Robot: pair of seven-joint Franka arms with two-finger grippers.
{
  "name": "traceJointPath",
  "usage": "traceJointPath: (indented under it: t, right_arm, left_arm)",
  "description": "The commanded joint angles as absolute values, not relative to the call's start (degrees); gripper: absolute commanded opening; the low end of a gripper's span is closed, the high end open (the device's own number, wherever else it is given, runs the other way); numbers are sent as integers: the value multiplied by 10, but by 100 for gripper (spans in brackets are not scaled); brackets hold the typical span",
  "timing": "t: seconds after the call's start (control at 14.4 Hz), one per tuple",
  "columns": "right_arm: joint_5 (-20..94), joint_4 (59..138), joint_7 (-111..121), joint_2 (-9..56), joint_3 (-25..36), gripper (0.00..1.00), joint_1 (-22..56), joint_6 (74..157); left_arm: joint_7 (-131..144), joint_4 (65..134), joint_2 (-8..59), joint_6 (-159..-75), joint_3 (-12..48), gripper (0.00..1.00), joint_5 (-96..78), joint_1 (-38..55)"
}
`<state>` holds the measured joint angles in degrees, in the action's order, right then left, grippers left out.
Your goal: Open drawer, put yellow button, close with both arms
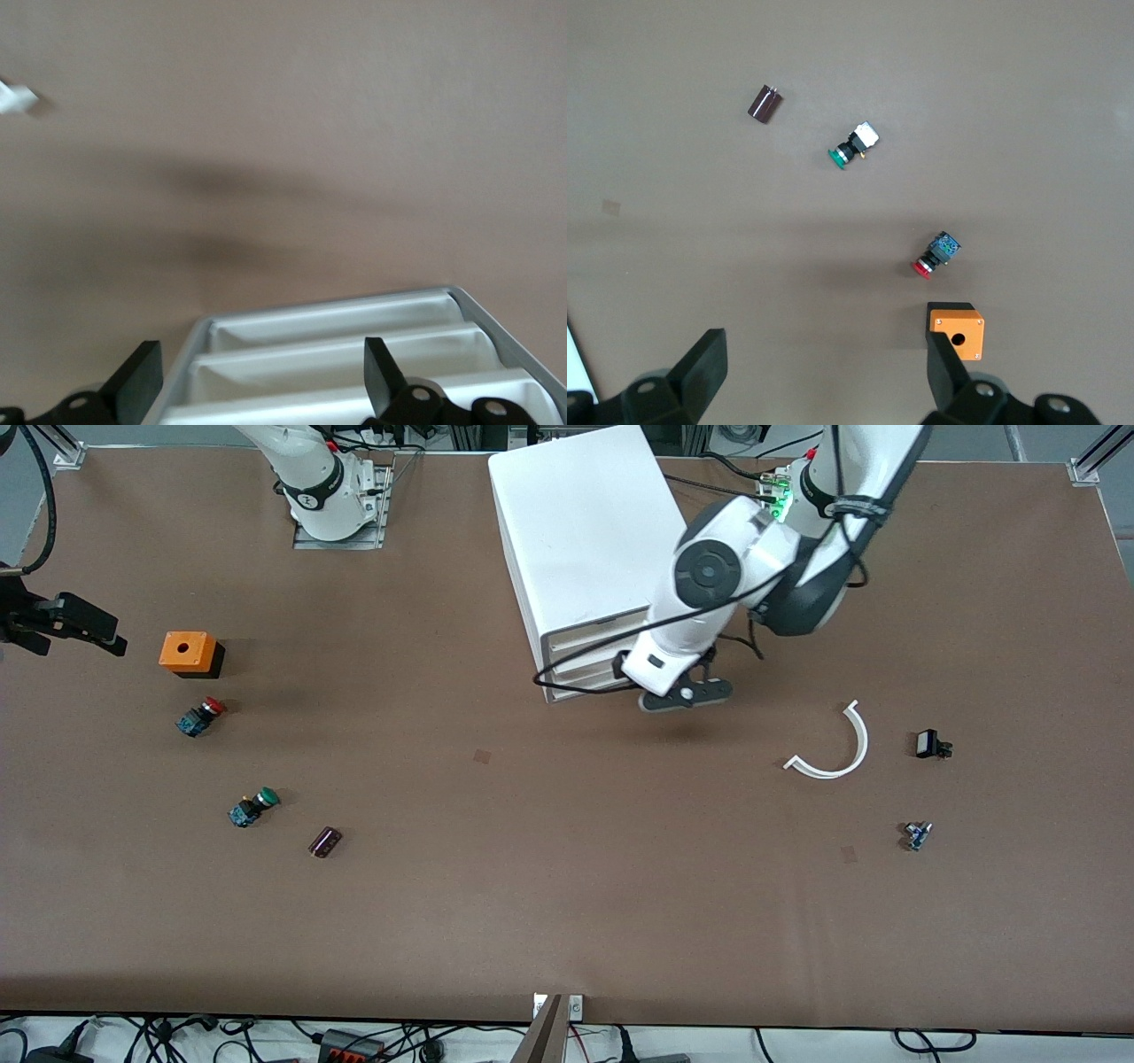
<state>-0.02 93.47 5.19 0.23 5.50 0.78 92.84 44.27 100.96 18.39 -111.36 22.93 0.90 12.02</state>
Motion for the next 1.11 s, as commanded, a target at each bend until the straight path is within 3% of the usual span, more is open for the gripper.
traceJointPath:
  t: [0.0,0.56,0.7,1.04]
  right_arm:
    - [-9,948,46,-14,52,100,10,933]
    - [-6,947,28,-12,52,100,9,932]
    - [-9,947,29,-11,51,100,11,933]
    - [-29,948,31,-12,51,100,19,934]
  left_arm:
    - [357,972,171,-1058,232,100,51,75]
    - [191,839,162,-898,232,100,76,-43]
    - [109,844,127,-892,221,100,68,-68]
    - [-88,929,16,-910,39,100,-3,-6]
